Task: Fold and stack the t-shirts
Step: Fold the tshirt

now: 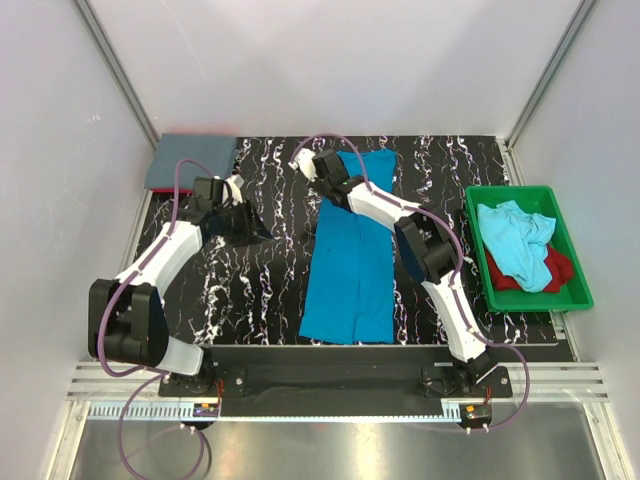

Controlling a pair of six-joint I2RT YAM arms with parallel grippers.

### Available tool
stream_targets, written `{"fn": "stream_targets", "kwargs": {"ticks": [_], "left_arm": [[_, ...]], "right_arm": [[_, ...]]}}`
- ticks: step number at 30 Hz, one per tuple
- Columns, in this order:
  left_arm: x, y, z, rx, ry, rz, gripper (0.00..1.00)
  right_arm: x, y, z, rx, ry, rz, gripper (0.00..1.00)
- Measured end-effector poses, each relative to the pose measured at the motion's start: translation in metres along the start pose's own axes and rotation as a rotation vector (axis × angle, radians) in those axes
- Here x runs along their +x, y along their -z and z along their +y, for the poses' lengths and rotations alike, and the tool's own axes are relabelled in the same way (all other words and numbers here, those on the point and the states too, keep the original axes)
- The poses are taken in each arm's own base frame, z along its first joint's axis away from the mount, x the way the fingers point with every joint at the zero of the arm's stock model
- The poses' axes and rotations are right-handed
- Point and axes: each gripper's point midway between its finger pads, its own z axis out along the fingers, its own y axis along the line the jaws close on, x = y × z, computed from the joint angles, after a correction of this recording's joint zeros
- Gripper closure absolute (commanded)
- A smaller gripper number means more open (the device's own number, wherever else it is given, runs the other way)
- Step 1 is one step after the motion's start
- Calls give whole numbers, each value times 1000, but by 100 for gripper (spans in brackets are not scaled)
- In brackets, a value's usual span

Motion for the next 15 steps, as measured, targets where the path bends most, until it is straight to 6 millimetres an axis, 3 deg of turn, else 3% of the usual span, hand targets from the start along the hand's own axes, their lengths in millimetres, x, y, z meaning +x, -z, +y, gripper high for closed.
{"fn": "stream_targets", "kwargs": {"ticks": [13,15], "left_arm": [[-4,0,-1,11,0,-12,57],[-4,0,-1,13,0,-13,57]], "right_arm": [[12,-2,9,-12,21,28,57],[15,-3,12,-17,25,34,62]]}}
